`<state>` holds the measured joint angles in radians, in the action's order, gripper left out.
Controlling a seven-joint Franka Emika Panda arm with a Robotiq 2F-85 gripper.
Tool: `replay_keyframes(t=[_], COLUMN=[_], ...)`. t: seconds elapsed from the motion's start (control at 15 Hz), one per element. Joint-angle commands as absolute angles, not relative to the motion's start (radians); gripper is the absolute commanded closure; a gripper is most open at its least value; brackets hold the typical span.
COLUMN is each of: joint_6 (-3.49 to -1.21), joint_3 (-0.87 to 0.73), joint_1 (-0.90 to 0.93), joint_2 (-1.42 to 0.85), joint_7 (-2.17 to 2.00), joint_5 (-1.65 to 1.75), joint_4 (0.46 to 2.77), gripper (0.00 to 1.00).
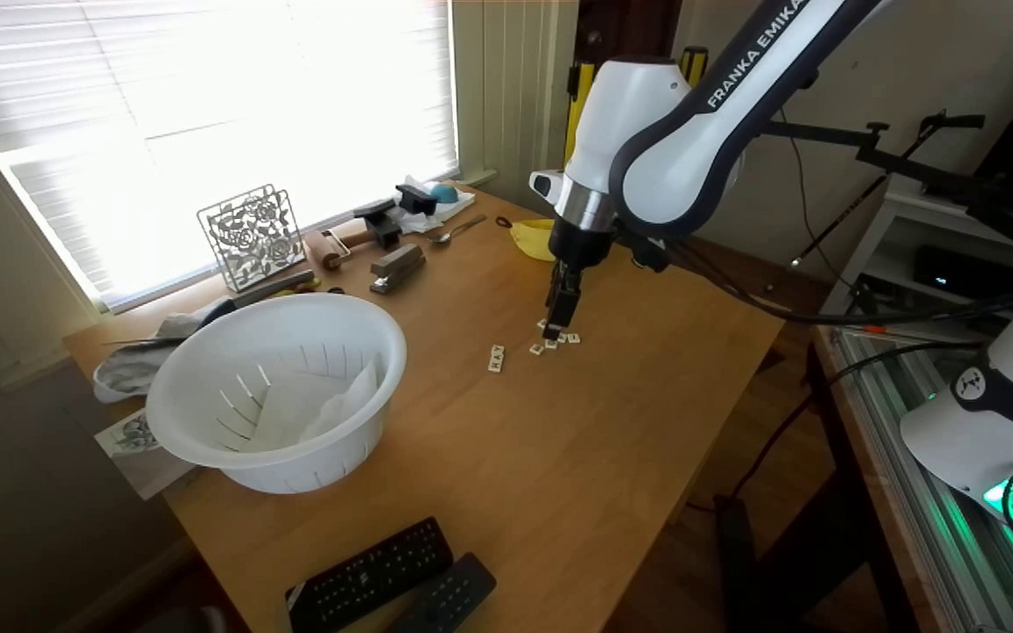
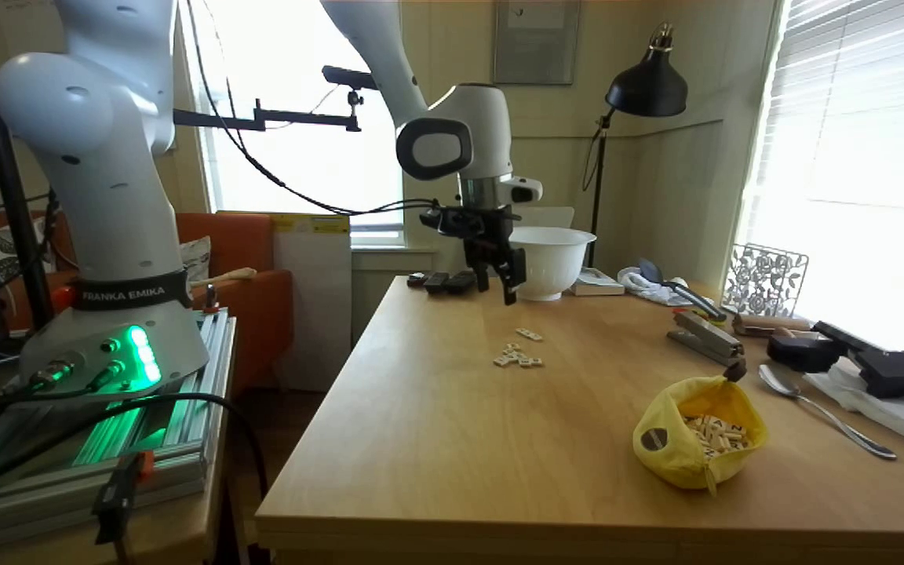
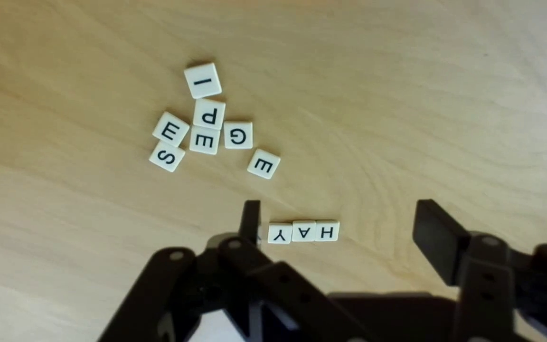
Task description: Create the word 'Met'.
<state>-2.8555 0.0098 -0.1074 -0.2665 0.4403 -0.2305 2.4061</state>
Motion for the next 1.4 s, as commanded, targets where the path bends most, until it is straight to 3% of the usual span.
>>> replay_keyframes(t=[0.0, 0.33, 0.53, 1.33], joint_6=[-2.892, -2.925, -2.940, -2.980], joint_3=[0.045, 0.072, 0.087, 0.126], joint_1=[-0.147, -0.174, -0.189, -0.232], joint_2=[-0.315, -0.356, -0.379, -0.471], joint_7=[0.431, 0.430, 0.429, 0.419], joint_5=[-0.199, -0.188, -0.177, -0.114], joint_4=[2.373, 2.349, 2.332, 2.255], gripper=[0.48, 0.84, 1.00, 1.00])
